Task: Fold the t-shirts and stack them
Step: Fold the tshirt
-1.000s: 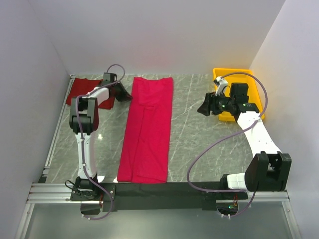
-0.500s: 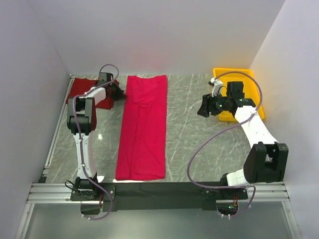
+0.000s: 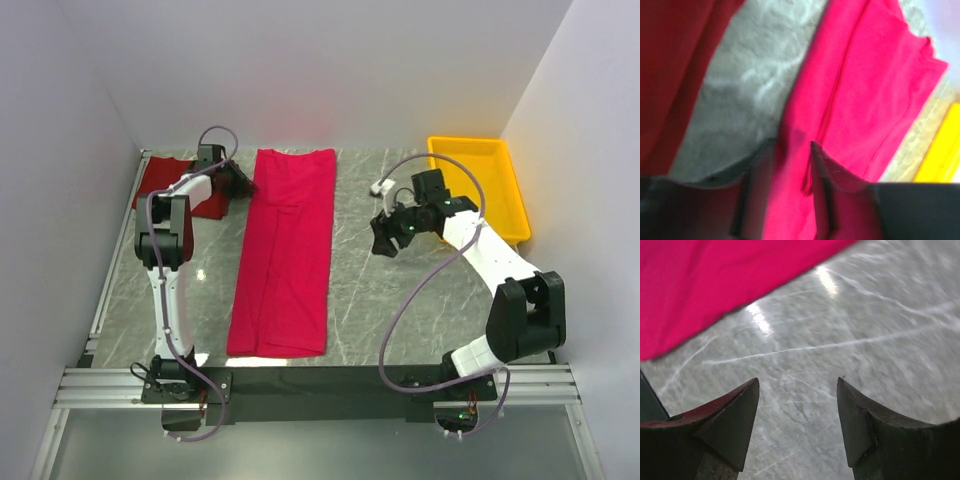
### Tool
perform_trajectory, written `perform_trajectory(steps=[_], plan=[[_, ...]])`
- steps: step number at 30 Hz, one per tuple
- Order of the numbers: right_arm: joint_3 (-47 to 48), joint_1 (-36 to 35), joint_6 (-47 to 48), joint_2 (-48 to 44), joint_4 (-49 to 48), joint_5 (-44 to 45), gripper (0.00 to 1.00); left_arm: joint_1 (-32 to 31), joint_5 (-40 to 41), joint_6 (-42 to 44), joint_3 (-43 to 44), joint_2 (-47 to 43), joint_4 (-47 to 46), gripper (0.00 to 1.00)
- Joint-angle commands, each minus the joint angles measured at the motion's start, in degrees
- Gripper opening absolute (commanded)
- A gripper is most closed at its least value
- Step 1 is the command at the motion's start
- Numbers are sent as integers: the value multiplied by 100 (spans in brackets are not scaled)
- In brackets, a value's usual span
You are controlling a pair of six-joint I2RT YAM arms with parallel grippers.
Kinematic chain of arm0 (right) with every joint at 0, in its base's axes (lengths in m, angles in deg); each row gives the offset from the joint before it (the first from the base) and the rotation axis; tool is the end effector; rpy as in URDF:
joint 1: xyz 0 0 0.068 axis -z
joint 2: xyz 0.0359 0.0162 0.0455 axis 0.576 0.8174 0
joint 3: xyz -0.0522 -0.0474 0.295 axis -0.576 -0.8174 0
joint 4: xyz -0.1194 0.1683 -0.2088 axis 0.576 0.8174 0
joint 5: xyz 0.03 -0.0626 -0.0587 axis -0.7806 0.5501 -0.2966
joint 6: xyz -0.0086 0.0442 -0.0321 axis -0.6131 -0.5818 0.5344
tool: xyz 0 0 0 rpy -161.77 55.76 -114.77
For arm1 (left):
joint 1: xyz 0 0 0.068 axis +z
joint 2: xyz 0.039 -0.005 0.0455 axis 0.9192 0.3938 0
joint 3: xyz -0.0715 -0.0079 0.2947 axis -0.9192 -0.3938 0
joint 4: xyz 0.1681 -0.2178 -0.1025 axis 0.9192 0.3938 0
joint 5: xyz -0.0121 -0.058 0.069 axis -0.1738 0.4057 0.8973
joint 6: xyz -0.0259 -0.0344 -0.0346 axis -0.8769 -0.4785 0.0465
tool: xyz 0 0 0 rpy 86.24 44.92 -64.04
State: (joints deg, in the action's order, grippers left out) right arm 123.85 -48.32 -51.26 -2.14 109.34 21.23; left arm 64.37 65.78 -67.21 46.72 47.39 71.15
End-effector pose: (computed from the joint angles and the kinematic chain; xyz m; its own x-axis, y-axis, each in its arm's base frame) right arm 0.3217 0.0972 0.2859 -0.4485 -0.5294 -0.7201 -0.8358 0.5339 0.1280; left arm 0.5636 -0.0359 0.1444 -0.6683 -0.6811 -0.2992 -0.3608 0.6485 -0.6703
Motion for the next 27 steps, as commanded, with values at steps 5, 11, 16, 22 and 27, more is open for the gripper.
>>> perform_trajectory(steps=[5,11,16,22,27], plan=[[-361,-1117,3093,-437,741,-516,71,33,-125,588,-465,-1265,-193,58],[-546,-1945,3991,-621,1111,-420,72,41,15,1317,-1219,-3028,211,65],[-1326,-3164,3774,-1244,391,-34,72,199,508,1433,-3282,-5077,449,83],[-2031,-4598,2527,-1395,-962,678,71,578,-35,-60,-5850,-7706,738,95],[-2330,-5197,2085,-1378,-1648,1170,71,595,-46,-1037,-6958,-9017,1800,89]])
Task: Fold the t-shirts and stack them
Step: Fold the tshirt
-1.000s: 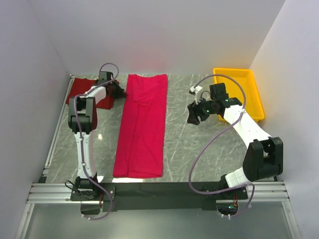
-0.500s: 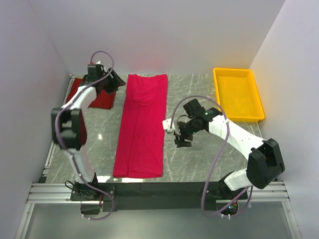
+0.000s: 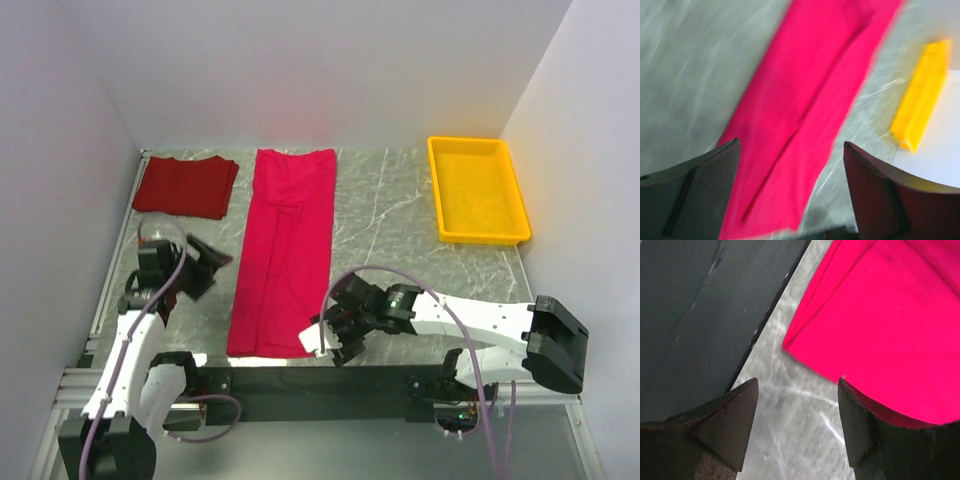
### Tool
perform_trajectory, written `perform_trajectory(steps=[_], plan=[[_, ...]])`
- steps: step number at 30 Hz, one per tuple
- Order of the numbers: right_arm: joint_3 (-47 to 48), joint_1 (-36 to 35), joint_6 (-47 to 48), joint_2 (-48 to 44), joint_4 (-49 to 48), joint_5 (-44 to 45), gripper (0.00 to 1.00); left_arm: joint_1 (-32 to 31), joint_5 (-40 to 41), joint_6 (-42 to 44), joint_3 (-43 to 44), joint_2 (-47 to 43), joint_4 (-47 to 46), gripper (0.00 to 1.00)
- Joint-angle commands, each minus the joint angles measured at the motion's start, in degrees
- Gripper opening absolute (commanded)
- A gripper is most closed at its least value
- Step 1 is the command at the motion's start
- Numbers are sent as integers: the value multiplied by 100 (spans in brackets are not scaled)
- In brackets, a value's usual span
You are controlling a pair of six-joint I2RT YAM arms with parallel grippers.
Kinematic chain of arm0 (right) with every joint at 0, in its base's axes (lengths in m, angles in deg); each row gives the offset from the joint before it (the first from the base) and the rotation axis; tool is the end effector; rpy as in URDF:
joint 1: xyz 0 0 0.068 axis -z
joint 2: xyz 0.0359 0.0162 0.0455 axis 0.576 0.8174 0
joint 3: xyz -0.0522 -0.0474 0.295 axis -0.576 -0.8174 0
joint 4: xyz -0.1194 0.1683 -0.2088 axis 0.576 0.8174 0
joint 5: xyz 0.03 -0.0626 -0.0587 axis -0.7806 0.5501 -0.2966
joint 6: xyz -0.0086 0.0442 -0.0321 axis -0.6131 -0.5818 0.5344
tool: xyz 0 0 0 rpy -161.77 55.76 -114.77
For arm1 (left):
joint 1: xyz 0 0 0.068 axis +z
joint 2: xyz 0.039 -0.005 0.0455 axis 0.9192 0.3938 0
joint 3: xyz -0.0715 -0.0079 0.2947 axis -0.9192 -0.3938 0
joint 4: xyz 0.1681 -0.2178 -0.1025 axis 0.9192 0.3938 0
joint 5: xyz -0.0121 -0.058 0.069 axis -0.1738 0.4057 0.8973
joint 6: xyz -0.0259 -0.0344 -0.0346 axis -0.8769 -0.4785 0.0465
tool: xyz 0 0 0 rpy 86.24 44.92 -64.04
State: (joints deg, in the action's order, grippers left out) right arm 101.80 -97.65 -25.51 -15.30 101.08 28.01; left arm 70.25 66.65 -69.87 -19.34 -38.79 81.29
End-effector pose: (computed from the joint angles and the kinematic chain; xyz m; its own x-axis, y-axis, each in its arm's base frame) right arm 0.1047 0.2393 0.2262 0.5314 -0.5641 -0.6319 -0.8251 -0.5138 -0.2352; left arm 0.1940 0.0003 0.2581 -0.5096 -0.7731 -0.3777 -0.3355 0.5828 -0.7401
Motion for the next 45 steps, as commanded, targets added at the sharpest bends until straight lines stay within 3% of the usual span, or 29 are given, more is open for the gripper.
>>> perform_trajectory(steps=[1,5,13,21,35,45], plan=[[-256,-326,-499,-62,-893,537,71,-1,-99,-832,-442,-539,1171,87],[-354,-493,-595,-62,-1113,608,71,-10,-212,-1078,-706,-936,1886,80],[-327,-511,-596,-71,-1227,713,71,-10,-195,-736,-715,-515,2976,77],[-292,-449,-561,-141,-1175,722,72,-300,183,-1025,-496,-110,3574,73],[-152,16,-349,-229,-902,371,72,-1100,763,-1465,-346,1006,3663,72],[-178,60,-297,-255,-946,274,72,-1337,702,-1658,-469,1401,3189,60]])
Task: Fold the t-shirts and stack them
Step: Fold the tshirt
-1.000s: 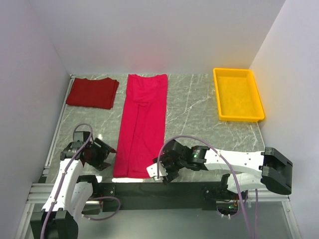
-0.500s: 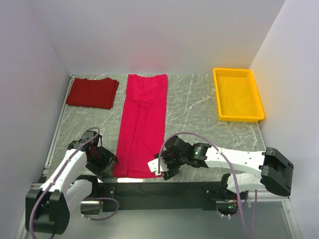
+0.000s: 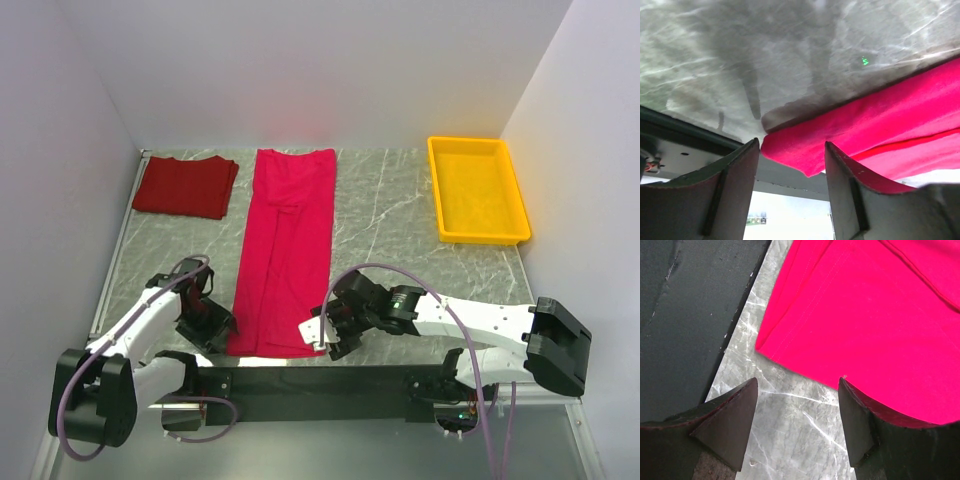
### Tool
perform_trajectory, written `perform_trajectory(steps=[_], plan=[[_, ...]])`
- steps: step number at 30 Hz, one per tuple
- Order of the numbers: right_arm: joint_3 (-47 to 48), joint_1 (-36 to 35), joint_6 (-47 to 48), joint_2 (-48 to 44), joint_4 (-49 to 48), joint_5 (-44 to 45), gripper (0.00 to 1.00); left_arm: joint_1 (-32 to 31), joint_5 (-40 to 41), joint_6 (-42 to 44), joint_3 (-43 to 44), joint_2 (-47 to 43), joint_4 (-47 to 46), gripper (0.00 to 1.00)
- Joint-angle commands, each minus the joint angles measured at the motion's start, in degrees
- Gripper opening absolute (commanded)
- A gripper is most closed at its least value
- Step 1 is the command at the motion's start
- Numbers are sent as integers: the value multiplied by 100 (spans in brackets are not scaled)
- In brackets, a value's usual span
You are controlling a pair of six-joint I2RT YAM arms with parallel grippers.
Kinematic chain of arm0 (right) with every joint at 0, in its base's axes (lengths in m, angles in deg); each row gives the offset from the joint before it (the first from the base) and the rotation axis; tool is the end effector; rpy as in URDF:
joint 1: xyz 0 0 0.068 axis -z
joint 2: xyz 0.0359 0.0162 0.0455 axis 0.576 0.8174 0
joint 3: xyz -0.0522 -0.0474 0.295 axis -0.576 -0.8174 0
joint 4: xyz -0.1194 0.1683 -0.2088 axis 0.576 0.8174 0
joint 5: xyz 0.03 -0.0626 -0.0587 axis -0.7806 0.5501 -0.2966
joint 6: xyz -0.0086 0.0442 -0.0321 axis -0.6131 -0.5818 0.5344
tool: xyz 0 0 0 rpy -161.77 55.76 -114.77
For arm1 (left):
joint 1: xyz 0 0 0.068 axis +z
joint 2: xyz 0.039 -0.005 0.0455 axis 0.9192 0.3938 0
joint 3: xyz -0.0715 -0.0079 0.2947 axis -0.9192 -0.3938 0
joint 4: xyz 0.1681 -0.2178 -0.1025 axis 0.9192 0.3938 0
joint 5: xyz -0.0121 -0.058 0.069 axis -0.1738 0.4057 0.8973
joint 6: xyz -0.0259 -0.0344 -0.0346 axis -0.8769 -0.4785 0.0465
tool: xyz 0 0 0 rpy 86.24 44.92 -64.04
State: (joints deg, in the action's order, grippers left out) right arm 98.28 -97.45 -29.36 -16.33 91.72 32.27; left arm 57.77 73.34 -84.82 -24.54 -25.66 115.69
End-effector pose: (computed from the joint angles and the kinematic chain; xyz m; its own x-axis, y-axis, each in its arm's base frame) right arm 0.1089 0.2399 0.2194 0.5165 -0.5706 -0.6384 -0.8524 -0.4135 -0.3201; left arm 0.1421 -0.0298 0.1619 -0.5492 -0.8209 0.1565 -0.8357 0.5398 -0.1012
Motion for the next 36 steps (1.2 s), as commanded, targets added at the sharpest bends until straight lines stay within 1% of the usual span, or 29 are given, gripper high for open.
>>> perform_trajectory(steps=[1,5,10,11,12,14,15,20,23,25,26,27,28,29,31,36], plan=[[183,49,97,-153,-19,-169,72,-115,-11,-181,51,158,-287,59],[218,50,149,-109,25,-222,72,-256,24,-234,51,246,-332,57],[271,49,176,-74,33,-284,72,-292,-2,-295,-45,159,-314,45],[279,49,185,-56,42,-293,72,-300,-28,-313,-63,132,-323,45],[288,49,202,-56,51,-310,72,-300,-46,-313,-72,114,-332,40],[297,49,220,-12,77,-345,72,-300,-81,-322,-107,70,-375,37],[314,41,237,5,77,-363,72,-309,-116,-313,-116,53,-393,32],[402,41,430,163,182,-486,72,-309,-213,-243,-81,35,-499,27],[507,41,562,322,235,-504,72,-309,-336,-85,68,-26,-455,29],[578,32,598,444,279,-521,72,-309,-406,-23,156,-105,-341,33],[648,32,606,489,279,-530,72,-309,-407,3,174,-132,-280,36],[675,32,615,506,288,-556,72,-300,-424,38,209,-184,-157,43],[710,32,615,550,288,-574,72,-309,-415,39,262,-202,-69,47],[754,41,607,568,297,-583,72,-300,-407,47,280,-228,2,49],[780,32,598,594,262,-618,72,-309,-381,30,384,-307,255,57],[789,32,580,586,262,-653,72,-309,-222,-5,578,-290,731,58]])
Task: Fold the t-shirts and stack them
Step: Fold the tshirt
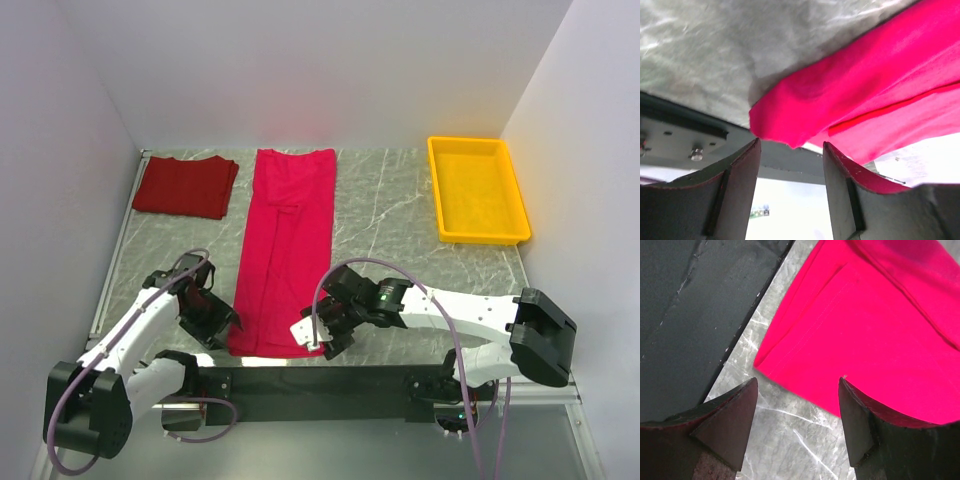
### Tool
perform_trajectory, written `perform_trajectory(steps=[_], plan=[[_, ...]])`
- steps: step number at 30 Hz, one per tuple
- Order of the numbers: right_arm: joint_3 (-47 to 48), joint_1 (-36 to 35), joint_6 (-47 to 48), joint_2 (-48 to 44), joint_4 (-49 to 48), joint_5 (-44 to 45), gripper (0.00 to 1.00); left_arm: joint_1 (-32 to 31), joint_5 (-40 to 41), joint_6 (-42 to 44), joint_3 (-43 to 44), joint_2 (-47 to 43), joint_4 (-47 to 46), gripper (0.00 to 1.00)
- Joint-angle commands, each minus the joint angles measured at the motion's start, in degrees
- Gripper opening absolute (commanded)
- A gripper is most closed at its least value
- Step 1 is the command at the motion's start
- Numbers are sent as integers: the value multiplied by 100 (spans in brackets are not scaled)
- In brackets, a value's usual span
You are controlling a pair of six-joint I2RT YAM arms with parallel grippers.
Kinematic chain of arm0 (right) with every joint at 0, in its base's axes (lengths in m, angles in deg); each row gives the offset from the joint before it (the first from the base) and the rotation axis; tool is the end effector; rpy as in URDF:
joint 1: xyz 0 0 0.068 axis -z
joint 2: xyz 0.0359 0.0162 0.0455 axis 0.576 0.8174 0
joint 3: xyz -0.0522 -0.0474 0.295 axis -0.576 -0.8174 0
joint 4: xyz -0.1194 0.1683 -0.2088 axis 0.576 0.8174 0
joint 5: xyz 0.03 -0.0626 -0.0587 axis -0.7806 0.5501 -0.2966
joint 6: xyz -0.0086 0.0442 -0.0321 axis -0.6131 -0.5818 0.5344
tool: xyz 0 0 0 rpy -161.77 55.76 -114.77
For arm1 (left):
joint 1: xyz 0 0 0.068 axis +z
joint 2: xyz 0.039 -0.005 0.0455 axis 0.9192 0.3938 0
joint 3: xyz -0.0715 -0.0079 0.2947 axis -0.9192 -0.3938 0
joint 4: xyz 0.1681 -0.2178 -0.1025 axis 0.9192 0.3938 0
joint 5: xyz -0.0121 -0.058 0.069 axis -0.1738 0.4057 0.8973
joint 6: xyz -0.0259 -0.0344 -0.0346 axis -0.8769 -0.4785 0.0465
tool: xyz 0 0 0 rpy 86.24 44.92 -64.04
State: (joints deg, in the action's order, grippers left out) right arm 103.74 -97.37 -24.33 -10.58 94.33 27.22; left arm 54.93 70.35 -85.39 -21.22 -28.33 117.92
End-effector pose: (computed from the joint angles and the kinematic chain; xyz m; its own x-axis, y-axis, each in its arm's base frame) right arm 0.1173 0.2613 0.2241 0.5641 -0.5092 -0.6500 -0.8063 -0.5095 -0.3006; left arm 0.1441 -0.0395 0.1842 -0.5926 -0.7857 0.1772 -0.8044 0.5662 -0.1797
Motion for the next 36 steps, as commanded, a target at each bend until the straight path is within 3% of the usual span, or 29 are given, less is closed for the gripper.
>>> perform_trajectory(steps=[1,11,15,23,36], plan=[[234,23,86,2,10,-157,72,-25,103,17,290,11,587,58],[102,14,121,-191,-77,-157,72,-508,394,-423,888,820,1458,56],[58,41,113,-288,-121,-113,72,-719,315,-966,897,1040,1502,52],[-82,207,69,-578,-148,-139,72,-1308,200,-2268,397,750,809,52],[-179,260,-28,-719,-130,-131,72,-1361,903,-2462,203,1163,227,55]])
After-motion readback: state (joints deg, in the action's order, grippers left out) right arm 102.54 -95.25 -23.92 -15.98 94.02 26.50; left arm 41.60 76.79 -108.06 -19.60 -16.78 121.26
